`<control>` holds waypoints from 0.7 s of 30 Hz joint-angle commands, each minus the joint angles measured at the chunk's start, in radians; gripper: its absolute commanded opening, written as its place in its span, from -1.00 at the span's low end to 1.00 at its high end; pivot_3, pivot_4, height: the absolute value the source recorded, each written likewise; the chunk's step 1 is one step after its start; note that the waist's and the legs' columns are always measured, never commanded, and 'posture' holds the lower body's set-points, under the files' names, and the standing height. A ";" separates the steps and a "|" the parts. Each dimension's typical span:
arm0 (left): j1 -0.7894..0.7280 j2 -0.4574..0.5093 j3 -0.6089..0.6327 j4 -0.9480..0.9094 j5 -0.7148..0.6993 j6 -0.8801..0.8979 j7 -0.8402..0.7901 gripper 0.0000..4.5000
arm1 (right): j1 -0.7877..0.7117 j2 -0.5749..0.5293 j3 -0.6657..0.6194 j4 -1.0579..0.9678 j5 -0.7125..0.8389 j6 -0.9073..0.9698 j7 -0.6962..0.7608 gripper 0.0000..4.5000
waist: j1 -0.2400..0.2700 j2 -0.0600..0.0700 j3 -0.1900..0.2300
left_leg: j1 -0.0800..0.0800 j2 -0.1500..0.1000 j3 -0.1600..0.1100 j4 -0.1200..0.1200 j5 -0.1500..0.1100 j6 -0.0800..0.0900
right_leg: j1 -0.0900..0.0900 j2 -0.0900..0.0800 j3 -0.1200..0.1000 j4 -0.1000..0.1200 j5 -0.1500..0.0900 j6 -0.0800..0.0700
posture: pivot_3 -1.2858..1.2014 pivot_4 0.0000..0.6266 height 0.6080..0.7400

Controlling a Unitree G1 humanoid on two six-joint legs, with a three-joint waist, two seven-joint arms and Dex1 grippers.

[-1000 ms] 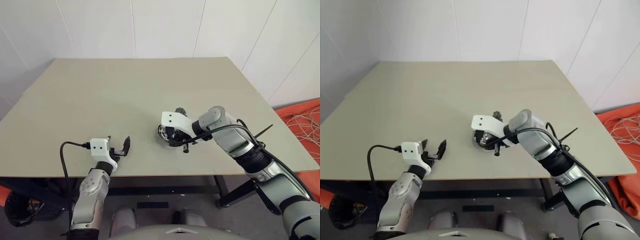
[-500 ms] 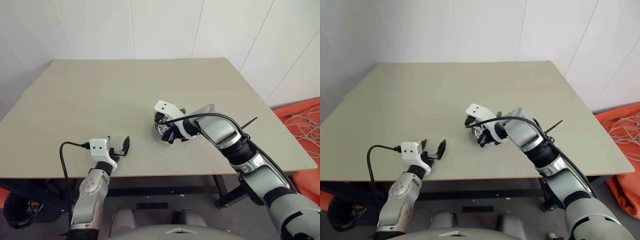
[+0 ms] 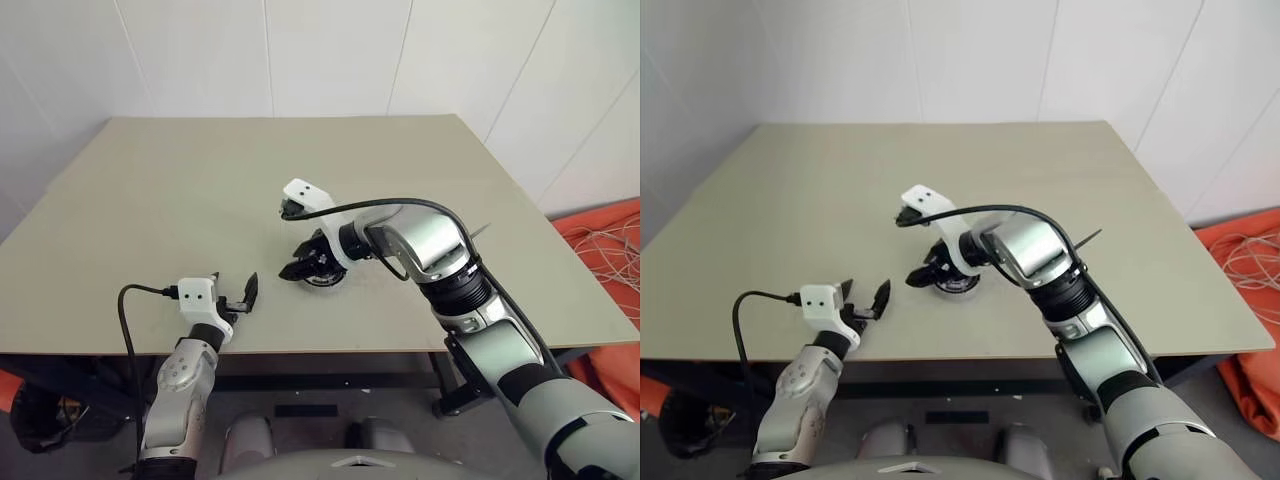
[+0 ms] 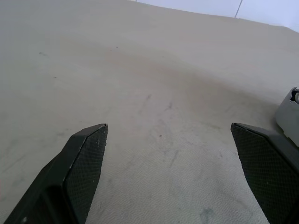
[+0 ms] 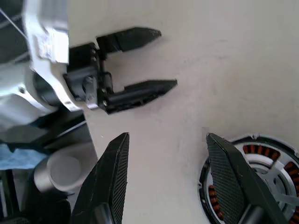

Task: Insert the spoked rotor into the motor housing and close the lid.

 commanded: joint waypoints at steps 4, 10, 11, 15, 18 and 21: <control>-0.011 0.001 0.002 -0.011 -0.009 -0.023 -0.009 1.00 | -0.073 0.083 -0.233 -0.040 0.134 -0.160 -0.044 0.30 | -0.001 0.000 0.000 | 0.000 0.000 0.000 -0.001 0.000 0.000 | 0.000 0.000 0.000 0.000 0.000 0.000 | 0.03 -1.00 1.00; -0.010 0.003 0.004 -0.013 -0.010 -0.022 -0.011 1.00 | 0.022 -0.027 -0.095 0.099 -0.115 -0.720 -0.169 0.30 | 0.009 -0.003 -0.001 | 0.000 0.000 0.001 -0.001 0.000 0.000 | 0.000 -0.001 0.000 -0.001 0.000 0.000 | 0.03 -1.00 1.00; -0.010 0.003 0.004 -0.013 -0.009 -0.022 -0.011 1.00 | 0.041 -0.062 -0.058 0.133 -0.171 -0.829 -0.181 0.30 | 0.010 -0.003 -0.001 | 0.000 -0.001 0.000 -0.001 0.000 0.000 | 0.001 -0.001 0.000 -0.001 0.000 0.000 | 0.03 -1.00 1.00; -0.011 0.003 0.004 -0.013 -0.008 -0.020 -0.013 1.00 | 0.085 -0.117 -0.038 0.278 -0.283 -1.051 -0.270 0.30 | 0.004 -0.001 -0.001 | -0.002 -0.003 0.001 -0.001 0.000 0.000 | -0.002 -0.001 0.000 -0.001 0.000 0.000 | 0.03 -1.00 1.00; -0.011 0.006 0.005 -0.015 -0.008 -0.018 -0.015 1.00 | 0.105 -0.154 -0.053 0.366 -0.338 -1.149 -0.332 0.30 | -0.001 -0.001 -0.001 | -0.007 -0.004 0.001 -0.001 0.001 -0.001 | -0.006 0.000 0.000 0.000 0.000 0.000 | 0.03 -1.00 1.00; -0.010 0.007 0.005 -0.016 -0.009 -0.016 -0.017 1.00 | 0.108 -0.160 -0.082 0.410 -0.345 -1.173 -0.371 0.30 | -0.006 -0.001 -0.001 | -0.008 -0.005 0.001 -0.001 0.000 -0.001 | -0.006 0.000 0.000 0.000 0.003 -0.005 | 0.03 -1.00 1.00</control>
